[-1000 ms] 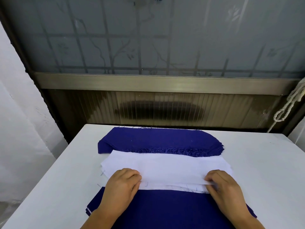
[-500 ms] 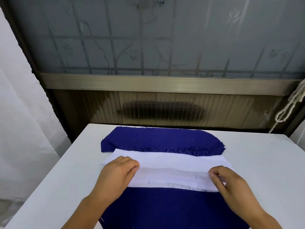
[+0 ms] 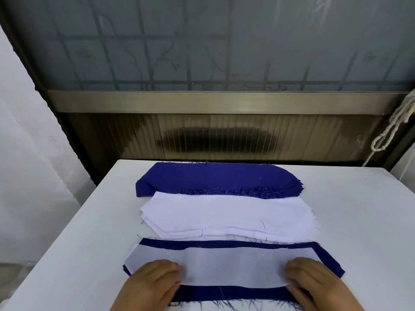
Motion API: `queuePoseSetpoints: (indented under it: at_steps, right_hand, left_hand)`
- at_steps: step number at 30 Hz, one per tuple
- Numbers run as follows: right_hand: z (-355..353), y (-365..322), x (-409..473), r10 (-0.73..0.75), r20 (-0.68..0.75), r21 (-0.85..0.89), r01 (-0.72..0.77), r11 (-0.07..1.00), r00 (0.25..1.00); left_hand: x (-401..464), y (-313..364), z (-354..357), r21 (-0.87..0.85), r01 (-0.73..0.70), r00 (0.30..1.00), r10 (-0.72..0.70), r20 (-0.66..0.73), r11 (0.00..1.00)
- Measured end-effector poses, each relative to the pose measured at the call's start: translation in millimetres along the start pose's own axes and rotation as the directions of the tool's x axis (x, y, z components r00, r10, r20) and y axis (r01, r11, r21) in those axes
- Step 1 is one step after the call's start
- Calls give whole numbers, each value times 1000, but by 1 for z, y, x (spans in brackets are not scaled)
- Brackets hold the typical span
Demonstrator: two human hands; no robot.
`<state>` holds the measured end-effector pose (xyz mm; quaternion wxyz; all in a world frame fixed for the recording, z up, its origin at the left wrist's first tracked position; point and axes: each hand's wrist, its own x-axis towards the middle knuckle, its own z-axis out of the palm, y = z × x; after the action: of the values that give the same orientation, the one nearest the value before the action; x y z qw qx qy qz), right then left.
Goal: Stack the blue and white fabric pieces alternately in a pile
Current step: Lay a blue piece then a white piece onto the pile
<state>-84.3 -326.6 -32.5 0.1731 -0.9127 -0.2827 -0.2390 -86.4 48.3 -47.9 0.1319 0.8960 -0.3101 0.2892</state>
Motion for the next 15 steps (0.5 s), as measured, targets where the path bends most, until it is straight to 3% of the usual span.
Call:
queuePoseSetpoints:
  at_steps: [5,11,15]
  right_hand:
    - [3,6,-2,-8,-35,25,9,1000,999]
    - [4,14,-1,-15,-116,-74,6,997,993]
    - [2,11,-2,51,-63,-6,-51,999,997]
  left_hand:
    - [-2,-1,-1,-28,34,999,-33,22,999]
    - [-4,-6,1,-60,40,998,-37,56,997]
    - [-5,-6,2,-87,50,997,-44,67,995]
